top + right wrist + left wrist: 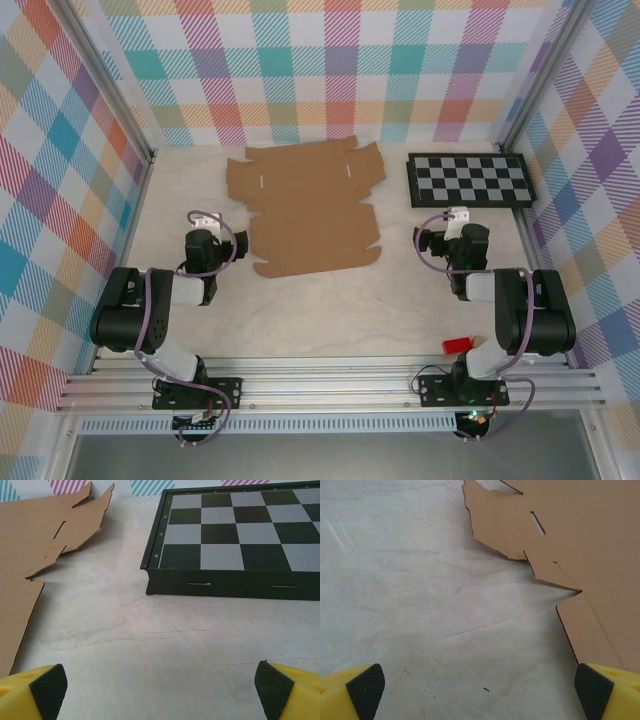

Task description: Fold the paper box

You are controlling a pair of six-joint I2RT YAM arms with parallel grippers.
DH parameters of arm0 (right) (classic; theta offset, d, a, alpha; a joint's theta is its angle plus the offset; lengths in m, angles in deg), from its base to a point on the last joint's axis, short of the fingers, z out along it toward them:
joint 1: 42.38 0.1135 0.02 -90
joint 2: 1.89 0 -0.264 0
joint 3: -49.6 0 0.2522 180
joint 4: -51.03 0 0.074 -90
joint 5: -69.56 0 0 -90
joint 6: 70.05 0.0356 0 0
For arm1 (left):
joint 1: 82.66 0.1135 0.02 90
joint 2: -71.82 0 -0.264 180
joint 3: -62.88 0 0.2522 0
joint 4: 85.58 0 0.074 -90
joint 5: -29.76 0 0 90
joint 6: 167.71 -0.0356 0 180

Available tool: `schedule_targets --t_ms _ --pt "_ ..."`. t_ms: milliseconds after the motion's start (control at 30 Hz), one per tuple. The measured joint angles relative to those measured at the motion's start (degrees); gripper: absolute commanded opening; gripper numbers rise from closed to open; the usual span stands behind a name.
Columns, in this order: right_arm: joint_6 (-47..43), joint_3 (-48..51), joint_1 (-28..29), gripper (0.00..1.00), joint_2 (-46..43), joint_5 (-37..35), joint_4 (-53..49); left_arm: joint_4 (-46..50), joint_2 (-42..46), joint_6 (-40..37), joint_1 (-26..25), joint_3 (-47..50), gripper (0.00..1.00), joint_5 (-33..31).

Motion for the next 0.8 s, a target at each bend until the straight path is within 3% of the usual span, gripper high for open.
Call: schedule_targets --t_ms 800 --pt "0.17 0.00 0.00 1.00 0.00 0.00 0.00 0.85 0.24 0.04 0.00 0.00 1.00 0.02"
